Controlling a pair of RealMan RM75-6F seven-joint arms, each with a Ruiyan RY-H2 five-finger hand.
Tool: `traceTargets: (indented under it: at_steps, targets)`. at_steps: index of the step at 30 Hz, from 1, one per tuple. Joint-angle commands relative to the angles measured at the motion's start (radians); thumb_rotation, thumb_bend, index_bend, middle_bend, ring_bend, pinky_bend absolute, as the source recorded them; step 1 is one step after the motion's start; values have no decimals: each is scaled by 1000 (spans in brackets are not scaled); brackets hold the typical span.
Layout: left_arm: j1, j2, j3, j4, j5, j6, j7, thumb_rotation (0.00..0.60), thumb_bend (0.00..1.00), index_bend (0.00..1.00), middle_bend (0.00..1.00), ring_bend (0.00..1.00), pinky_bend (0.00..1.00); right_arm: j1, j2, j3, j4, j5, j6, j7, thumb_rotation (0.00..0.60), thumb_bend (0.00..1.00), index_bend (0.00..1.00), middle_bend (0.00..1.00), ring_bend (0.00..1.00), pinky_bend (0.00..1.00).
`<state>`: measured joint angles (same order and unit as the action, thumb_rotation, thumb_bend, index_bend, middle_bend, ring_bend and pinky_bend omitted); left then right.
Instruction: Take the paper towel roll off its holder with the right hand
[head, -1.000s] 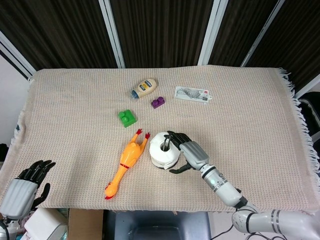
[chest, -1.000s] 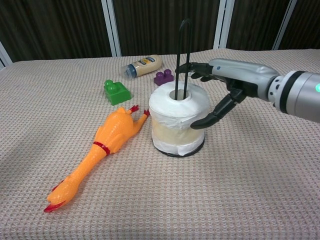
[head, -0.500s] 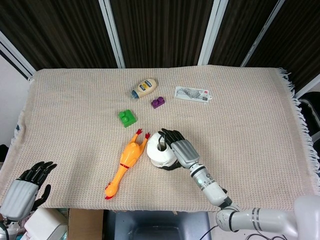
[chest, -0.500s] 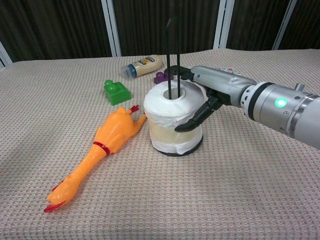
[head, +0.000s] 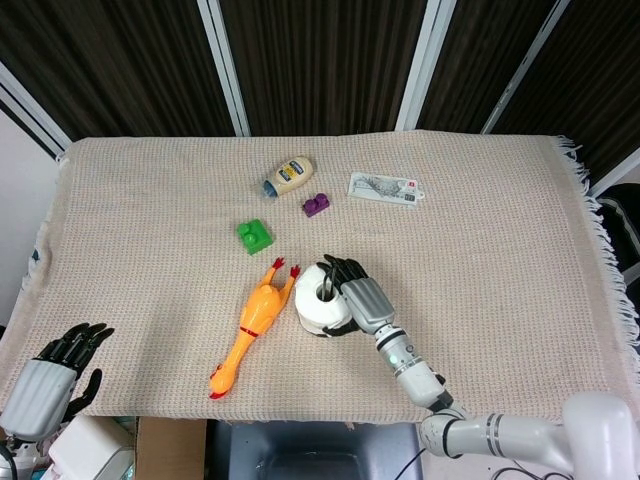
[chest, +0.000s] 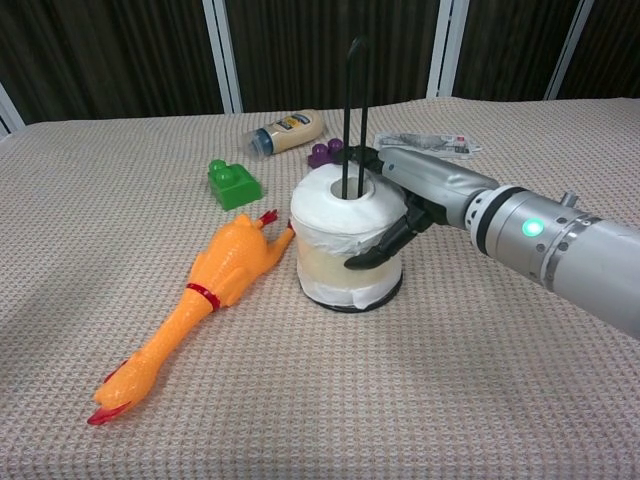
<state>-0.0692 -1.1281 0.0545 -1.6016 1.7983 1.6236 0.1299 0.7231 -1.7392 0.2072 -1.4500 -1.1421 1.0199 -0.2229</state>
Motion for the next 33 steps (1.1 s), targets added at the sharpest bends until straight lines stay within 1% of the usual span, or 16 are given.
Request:
traceTargets:
  at_steps: [1, 2, 7, 9, 12, 21, 26, 31, 33]
  targets:
    - [0, 0, 0, 0, 1, 0, 0, 600, 552, 178, 181, 164, 369, -12, -39, -9, 71, -70, 45, 63, 600, 110, 494, 309, 270, 328]
    - [0, 0, 0, 0, 1, 0, -1, 600, 552, 178, 181, 164, 369, -15, -47, -11, 88, -86, 56, 76, 600, 141, 579, 374, 331, 382]
    - [0, 0, 0, 1, 2, 0, 0, 600, 552, 178, 181, 164, 369, -22, -66, -14, 131, -126, 86, 114, 600, 207, 709, 476, 432, 486]
    - [0, -2, 0, 2, 2, -2, 2, 600, 552, 178, 180, 165, 369, -30, -67, -9, 142, -146, 111, 139, 600, 215, 727, 490, 447, 503]
    - [1, -2, 3, 1, 4, -4, 8, 600, 551, 178, 180, 164, 370, -36, -52, -2, 126, -167, 131, 152, 600, 215, 727, 491, 448, 503]
    - [0, -4, 3, -3, 7, -10, 24, 600, 552, 177, 180, 164, 369, -50, 58, 57, -79, -185, 194, 71, 600, 215, 727, 491, 447, 503]
    - [-3, -6, 5, -4, 11, -16, 31, 600, 552, 178, 181, 164, 369, -56, 130, 101, -230, -168, 218, 1, 600, 215, 723, 491, 448, 503]
    - [-4, -6, 5, -7, 10, -20, 36, 600, 552, 178, 181, 164, 369, -58, 212, 148, -414, -132, 231, -84, 600, 215, 708, 491, 448, 503]
    - [-5, -6, 5, -8, 10, -23, 36, 600, 552, 178, 181, 165, 369, -57, 234, 165, -469, -126, 242, -116, 600, 215, 706, 491, 448, 503]
